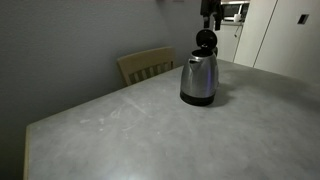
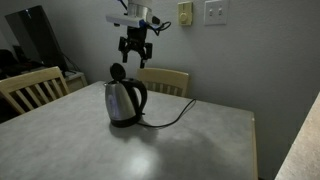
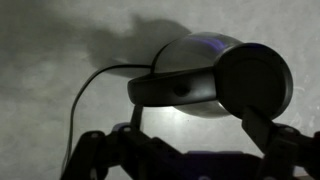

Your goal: Press the button on the handle of the kettle to open it

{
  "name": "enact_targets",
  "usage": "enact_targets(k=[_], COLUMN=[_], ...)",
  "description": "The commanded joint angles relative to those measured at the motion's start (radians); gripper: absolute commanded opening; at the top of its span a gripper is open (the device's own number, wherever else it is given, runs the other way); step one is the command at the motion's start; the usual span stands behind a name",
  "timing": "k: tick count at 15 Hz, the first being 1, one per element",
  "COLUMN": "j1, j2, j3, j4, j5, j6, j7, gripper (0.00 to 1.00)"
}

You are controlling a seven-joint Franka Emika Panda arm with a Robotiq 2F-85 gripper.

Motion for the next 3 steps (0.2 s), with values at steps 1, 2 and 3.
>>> enact_targets(k=[1, 2, 3], j1=[0.000, 0.000, 0.000], j2=[0.000, 0.000, 0.000], j3=[0.000, 0.000, 0.000], j4=[0.000, 0.000, 0.000], j5=[0.000, 0.000, 0.000], j6=[0.000, 0.000, 0.000], j7=[0.000, 0.000, 0.000], gripper=[1.00, 1.00, 1.00])
